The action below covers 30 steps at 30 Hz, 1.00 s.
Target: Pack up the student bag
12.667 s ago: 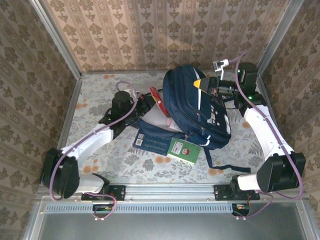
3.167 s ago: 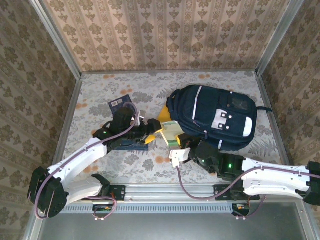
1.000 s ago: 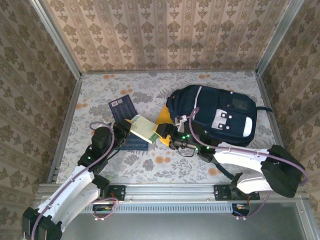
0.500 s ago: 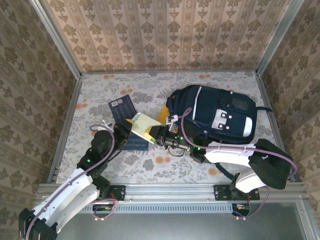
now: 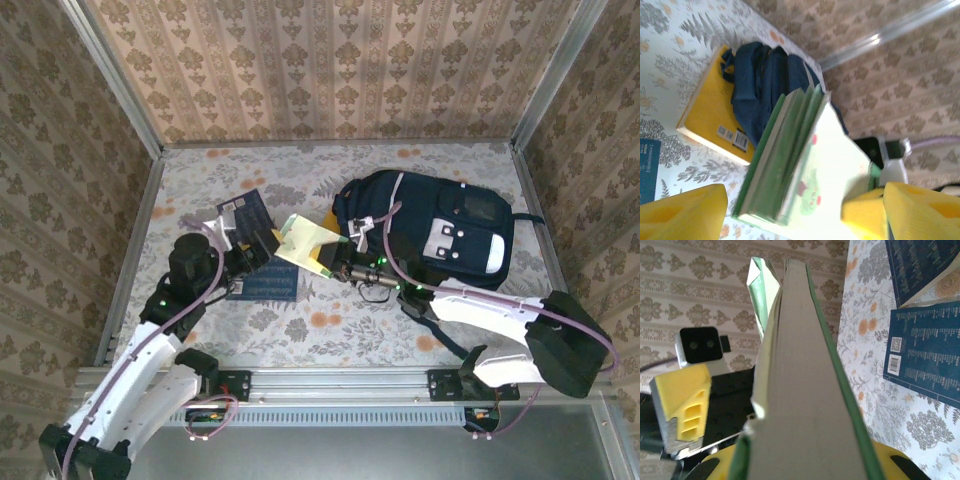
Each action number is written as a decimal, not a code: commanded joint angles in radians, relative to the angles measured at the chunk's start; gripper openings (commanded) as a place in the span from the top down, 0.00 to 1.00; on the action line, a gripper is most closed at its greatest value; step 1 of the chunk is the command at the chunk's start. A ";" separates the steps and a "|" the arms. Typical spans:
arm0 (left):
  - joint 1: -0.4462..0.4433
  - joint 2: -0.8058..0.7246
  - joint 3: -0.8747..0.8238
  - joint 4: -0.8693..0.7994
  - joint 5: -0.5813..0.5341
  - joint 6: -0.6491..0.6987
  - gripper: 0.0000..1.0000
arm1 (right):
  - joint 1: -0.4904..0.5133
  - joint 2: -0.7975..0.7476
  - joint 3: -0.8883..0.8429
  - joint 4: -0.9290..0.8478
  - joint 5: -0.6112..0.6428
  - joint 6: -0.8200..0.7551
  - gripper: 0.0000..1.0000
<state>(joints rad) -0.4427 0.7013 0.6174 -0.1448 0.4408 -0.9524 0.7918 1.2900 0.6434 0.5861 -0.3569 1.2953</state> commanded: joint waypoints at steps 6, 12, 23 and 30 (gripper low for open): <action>0.052 0.044 0.020 -0.096 0.266 0.171 0.15 | -0.049 -0.140 0.051 -0.117 -0.226 -0.131 1.00; 0.056 0.059 0.001 -0.020 0.343 0.131 0.13 | -0.050 -0.161 0.071 -0.155 -0.317 -0.162 1.00; 0.063 0.088 -0.067 0.289 0.471 -0.054 0.22 | -0.064 -0.180 0.093 -0.235 -0.361 -0.226 1.00; 0.063 0.081 -0.081 0.407 0.510 -0.113 0.53 | -0.081 -0.170 0.112 -0.293 -0.361 -0.253 1.00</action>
<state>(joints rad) -0.3851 0.7918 0.5411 0.1680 0.9047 -1.0340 0.7181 1.1416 0.7055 0.3088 -0.6899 1.0889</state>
